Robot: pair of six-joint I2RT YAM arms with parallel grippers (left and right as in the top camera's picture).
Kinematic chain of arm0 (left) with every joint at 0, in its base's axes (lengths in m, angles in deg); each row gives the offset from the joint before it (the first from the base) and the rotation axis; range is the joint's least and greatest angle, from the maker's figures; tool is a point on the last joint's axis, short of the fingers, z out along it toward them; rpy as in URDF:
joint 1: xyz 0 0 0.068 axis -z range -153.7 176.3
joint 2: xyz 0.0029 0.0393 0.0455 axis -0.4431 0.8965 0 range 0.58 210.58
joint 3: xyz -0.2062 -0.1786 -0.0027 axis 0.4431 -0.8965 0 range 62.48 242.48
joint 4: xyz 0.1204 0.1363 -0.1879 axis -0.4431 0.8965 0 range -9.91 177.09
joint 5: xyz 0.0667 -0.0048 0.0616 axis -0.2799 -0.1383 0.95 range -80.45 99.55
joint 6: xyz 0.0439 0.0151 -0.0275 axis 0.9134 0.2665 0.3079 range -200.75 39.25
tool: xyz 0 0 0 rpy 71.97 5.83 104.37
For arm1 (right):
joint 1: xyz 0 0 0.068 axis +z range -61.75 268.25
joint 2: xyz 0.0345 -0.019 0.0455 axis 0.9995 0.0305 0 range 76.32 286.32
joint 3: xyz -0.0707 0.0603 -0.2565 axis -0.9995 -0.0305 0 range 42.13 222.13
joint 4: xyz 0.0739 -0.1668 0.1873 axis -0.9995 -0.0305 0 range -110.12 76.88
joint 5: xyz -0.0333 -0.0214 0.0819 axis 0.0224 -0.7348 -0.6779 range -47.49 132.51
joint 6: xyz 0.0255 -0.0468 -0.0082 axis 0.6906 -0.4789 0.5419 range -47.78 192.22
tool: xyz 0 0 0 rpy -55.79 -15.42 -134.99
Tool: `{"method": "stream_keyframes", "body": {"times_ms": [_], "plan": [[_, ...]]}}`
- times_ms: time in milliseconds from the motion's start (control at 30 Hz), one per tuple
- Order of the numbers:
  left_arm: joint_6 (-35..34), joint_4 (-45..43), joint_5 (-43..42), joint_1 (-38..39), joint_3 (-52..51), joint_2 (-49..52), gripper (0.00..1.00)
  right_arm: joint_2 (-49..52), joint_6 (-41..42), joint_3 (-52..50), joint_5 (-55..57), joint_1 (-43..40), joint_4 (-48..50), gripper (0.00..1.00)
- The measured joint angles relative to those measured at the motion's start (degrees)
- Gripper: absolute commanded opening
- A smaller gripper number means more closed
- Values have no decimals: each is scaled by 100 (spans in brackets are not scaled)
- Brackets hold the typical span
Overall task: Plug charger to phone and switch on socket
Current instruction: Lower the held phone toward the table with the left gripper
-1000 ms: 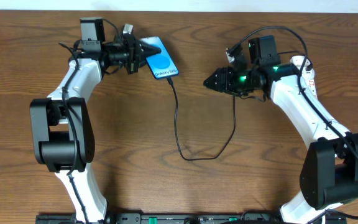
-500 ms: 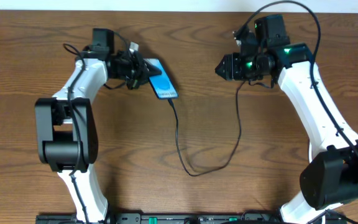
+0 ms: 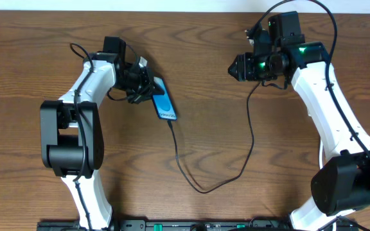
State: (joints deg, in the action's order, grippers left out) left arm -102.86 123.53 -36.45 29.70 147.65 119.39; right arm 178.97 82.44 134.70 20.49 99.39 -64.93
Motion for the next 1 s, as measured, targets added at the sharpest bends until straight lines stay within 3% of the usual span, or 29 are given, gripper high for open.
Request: {"method": "stream_keyframes", "body": {"times_ms": [433,700,1000], "plan": [[1069,811,286,107,605,2,8,0,-24,0,0,-2,-31,50],[1510,472,284,260,608,2,7,0,-26,0,0,-4,-114,50],[1475,98,284,289,608,120,7,0,-24,0,0,-4,-179,50]]}}
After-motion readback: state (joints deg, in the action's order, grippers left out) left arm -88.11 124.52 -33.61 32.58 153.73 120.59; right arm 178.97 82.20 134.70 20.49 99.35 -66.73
